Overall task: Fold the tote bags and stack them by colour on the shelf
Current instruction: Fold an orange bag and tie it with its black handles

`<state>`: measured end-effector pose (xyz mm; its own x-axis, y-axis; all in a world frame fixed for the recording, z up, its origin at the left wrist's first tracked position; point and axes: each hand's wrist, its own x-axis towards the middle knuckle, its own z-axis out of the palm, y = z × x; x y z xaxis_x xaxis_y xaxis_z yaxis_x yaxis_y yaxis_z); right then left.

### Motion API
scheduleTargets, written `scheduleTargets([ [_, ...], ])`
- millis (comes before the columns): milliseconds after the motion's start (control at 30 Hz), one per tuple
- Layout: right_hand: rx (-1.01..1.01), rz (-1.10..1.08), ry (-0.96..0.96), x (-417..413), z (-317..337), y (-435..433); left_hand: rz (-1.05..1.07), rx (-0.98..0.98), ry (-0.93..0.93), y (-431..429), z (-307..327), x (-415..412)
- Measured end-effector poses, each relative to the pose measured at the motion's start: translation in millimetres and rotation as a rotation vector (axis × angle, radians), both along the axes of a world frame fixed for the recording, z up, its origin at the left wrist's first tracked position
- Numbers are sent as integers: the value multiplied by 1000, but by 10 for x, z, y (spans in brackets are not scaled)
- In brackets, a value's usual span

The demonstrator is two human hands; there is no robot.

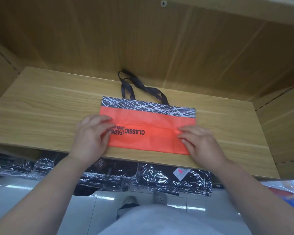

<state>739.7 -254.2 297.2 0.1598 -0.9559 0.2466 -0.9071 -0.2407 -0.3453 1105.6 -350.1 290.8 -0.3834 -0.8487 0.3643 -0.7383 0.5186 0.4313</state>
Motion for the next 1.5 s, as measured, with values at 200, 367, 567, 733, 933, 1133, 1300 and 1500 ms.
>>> scheduleTargets([
  [200, 319, 104, -126, -258, 59, 255, -225, 189, -65, 84, -26, 278],
  [367, 396, 101, -224, -310, 158, 387, -255, 304, 65, 210, -15, 330],
  [567, 479, -72, -594, -290, 319, 433, -138, 525, 371, 194, 135, 260],
  [733, 352, -256, -628, -220, 360, 306, 107, 622, 550, 177, 212, 78],
  [933, 275, -472, -586, -83, 295, 99, 323, 443, 383, 142, 198, -122],
  [1133, 225, -587, -376, 16, 212, -26, 343, 369, 89, -1, 180, -174],
  [1300, 0, -448, 61, 156, 250, -8, 312, 372, -138, -59, 254, -182],
  [1500, 405, 153, 276, 522, 291, 22, 235, 388, -275, -122, 374, -142],
])
